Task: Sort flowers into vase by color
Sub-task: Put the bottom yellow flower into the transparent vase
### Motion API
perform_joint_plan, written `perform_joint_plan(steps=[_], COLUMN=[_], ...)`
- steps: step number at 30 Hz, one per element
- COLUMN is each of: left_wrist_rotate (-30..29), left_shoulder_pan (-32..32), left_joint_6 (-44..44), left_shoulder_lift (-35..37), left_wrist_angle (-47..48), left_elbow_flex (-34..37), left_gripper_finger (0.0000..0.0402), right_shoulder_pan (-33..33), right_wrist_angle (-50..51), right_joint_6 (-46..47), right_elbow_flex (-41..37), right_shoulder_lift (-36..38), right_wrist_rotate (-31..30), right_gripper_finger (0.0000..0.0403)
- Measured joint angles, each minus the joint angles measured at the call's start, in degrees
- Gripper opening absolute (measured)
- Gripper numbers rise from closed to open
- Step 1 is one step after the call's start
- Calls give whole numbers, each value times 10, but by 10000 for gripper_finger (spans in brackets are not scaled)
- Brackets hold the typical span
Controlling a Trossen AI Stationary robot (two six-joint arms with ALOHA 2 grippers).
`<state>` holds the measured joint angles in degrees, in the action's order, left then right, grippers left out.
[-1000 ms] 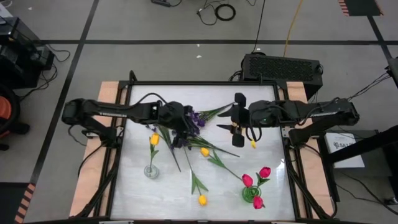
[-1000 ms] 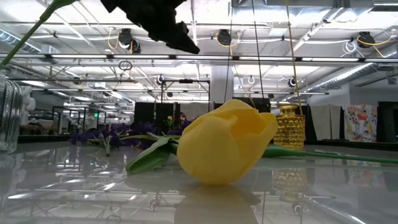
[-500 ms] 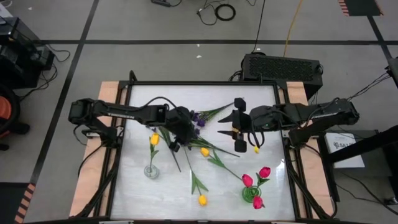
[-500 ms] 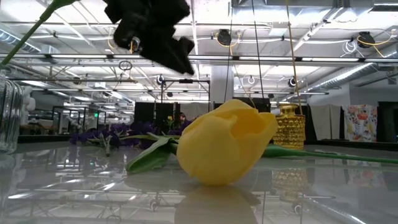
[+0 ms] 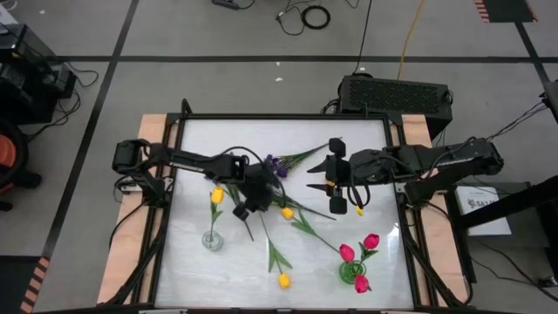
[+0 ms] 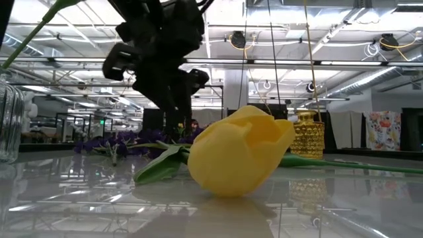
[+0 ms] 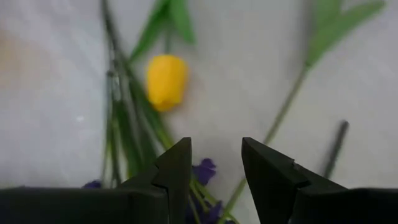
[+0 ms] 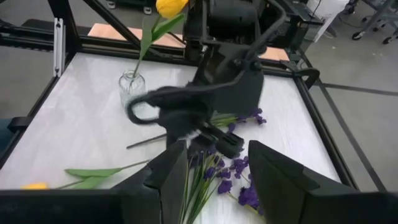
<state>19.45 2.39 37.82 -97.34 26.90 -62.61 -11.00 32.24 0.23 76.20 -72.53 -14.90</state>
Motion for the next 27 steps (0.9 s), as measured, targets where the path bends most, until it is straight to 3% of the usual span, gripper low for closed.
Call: perform_joint_plan(steps=[8,27], left_wrist_rotate=[-1,19], left_shoulder_pan=[-13,-26], left_joint_6=[112,163], left_shoulder_lift=[-8,-38], left_wrist_angle=[17,25], left_elbow_flex=[0,0], left_gripper_finger=[147,147], right_shoulder_pan=[0,0], right_wrist_angle=[-2,4], right_joint_6=[1,2], right_elbow_flex=[0,0], right_shoulder_lift=[0,0], right_wrist_rotate=[0,0], right_gripper_finger=[164,164])
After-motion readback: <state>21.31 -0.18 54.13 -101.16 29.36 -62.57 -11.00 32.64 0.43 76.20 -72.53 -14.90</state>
